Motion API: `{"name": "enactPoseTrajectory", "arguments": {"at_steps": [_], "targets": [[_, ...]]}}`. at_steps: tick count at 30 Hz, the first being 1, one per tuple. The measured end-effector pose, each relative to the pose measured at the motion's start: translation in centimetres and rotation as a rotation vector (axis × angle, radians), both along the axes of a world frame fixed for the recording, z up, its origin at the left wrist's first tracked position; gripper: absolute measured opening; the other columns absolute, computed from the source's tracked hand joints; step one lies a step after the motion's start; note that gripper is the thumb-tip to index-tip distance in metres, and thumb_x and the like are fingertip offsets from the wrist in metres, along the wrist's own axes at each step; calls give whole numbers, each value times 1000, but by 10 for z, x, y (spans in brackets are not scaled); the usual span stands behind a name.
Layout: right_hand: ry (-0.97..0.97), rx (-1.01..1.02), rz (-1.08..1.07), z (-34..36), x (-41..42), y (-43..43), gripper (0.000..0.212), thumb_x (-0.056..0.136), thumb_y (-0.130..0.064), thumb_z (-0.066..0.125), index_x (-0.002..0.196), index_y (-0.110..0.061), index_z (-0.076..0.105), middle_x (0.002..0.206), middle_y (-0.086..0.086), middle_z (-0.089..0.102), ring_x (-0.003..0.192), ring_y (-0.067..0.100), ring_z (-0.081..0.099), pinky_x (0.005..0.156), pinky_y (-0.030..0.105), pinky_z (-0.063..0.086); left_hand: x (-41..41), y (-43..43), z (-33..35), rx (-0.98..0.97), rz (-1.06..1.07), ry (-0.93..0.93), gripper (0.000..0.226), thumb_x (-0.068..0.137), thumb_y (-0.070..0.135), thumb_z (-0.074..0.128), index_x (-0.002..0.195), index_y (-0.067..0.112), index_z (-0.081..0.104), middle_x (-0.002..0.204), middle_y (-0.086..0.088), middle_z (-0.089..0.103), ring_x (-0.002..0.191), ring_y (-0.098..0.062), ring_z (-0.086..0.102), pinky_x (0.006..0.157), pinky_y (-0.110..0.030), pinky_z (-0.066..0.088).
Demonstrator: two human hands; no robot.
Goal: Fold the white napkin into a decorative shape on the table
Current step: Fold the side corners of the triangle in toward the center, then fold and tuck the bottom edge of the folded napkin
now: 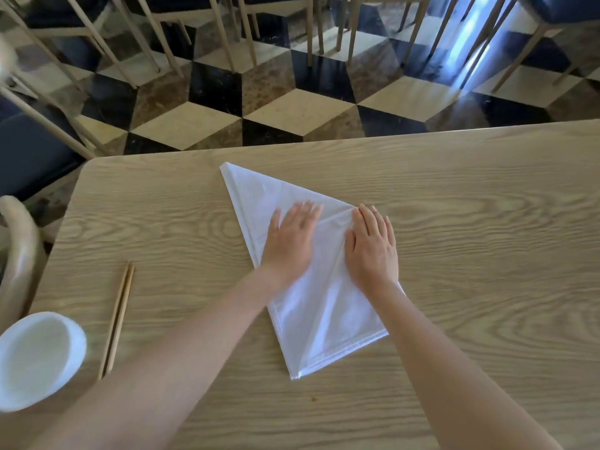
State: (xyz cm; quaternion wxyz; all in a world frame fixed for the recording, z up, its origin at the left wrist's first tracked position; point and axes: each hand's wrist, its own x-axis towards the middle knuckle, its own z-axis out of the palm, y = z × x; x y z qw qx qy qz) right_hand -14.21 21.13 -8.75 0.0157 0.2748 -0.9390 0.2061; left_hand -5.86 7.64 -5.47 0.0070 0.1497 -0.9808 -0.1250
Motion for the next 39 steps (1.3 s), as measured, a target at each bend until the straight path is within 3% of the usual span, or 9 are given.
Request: {"name": "enactPoseTrajectory", "arguments": {"at_steps": [2,5,9,15,24,28,31,34,39], "targets": [[37,-33,-35,-2,1,1,43,92,-18,45,133,-5,45,140,11,46,134,25,36,114,36,16,-34,-22,3,-68,-46,-87,55,94,11,34,145,17,17,155,-5,19,143,-20,13,115,-47,2],[81,-4,-51,-3,0,1,43,90,-24,43,129,-7,49,136,12,50,130,26,40,112,39,17,-64,-45,7,-136,-116,-114,45,92,19,44,135,14,36,140,-10,40,135,-26,29,114,-44,9],[129,38,-83,-5,-1,0,42,88,-25,44,127,-11,53,134,14,50,127,30,40,110,42,17,-79,-68,19,-145,-268,-129,20,90,25,49,101,9,53,106,-11,53,101,-30,48,80,-39,37],[143,59,-118,-6,0,-1,41,88,-25,49,127,-13,55,134,15,51,127,32,41,109,50,26,-84,-99,46,-55,-353,-364,19,93,30,46,82,14,49,82,-4,53,80,-28,52,57,-33,32],[123,64,-122,-6,-1,-2,43,88,-28,44,129,-16,54,136,14,50,128,32,41,110,49,22,-39,-71,81,-150,-388,-382,20,94,30,45,99,13,54,61,0,43,63,-25,43,54,-32,28],[90,69,-122,-4,1,-2,44,89,-28,41,130,-17,52,137,13,49,130,31,39,111,50,23,-1,-45,94,-264,-394,-505,14,93,24,45,103,15,47,77,-4,53,66,-27,45,52,-31,27],[60,76,-113,-2,1,-2,46,90,-29,36,132,-18,49,139,12,46,132,31,36,112,50,21,43,-20,71,-323,-332,-412,29,73,17,68,97,18,52,75,1,61,57,-25,60,41,-28,31],[31,74,-99,-2,0,-1,47,90,-30,35,134,-17,47,141,11,43,134,30,33,113,50,18,77,8,45,-293,-213,-318,54,26,7,84,72,18,57,48,2,48,26,-16,44,33,-12,11],[11,61,-87,0,0,-1,46,92,-30,35,135,-17,46,142,11,42,134,30,30,114,50,16,112,52,24,-197,-6,-186,53,33,5,80,81,17,61,56,2,50,39,-17,49,32,-22,20]]}}
